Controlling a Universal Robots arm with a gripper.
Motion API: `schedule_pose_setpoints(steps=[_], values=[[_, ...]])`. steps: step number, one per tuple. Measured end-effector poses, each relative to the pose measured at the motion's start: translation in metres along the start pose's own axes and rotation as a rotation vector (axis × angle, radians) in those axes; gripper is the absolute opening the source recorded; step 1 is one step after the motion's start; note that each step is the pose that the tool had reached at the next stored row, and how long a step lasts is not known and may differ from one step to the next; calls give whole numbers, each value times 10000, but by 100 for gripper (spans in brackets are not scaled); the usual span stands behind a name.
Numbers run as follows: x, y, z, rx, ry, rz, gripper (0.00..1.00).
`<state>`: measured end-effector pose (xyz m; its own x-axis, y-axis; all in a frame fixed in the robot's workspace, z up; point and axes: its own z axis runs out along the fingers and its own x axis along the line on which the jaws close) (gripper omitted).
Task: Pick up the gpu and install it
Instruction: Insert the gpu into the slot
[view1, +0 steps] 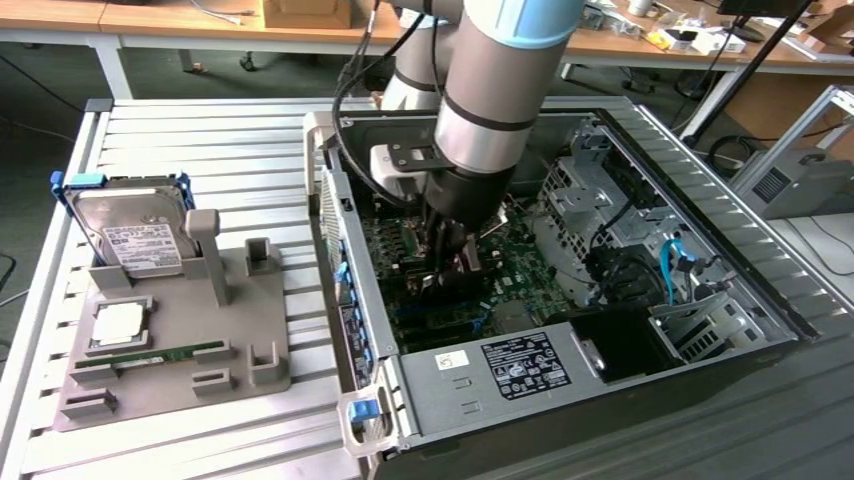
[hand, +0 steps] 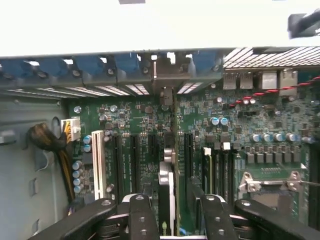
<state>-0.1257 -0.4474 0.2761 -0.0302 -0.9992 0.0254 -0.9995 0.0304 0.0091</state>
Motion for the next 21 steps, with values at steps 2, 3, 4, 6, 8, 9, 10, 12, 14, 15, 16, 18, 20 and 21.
schedule_pose_setpoints(steps=[2, 3, 4, 6, 8, 9, 10, 12, 14, 15, 16, 18, 20, 21], values=[[-20, 2, -111, 1, 0, 0, 40], [-26, 2, -146, 2, 0, 0, 40], [-35, 3, -174, 3, -1, 1, 40], [-51, 3, -200, 4, -2, 1, 32], [-58, 0, -203, 4, -1, 0, 26], [-58, -6, -204, 3, -1, 0, 20], [-59, -18, -204, -4, 0, -1, 14], [-62, -81, -204, -56, 1, -1, 11], [-64, -177, -205, -176, 6, -4, 11], [-66, -232, -206, -240, 8, -6, 11], [-67, -279, -206, -295, 9, -8, 11], [-70, -377, -206, -410, 11, -11, 11], [-72, -466, -206, -508, 15, -13, 11], [-73, -513, -206, -560, 17, -14, 11]])
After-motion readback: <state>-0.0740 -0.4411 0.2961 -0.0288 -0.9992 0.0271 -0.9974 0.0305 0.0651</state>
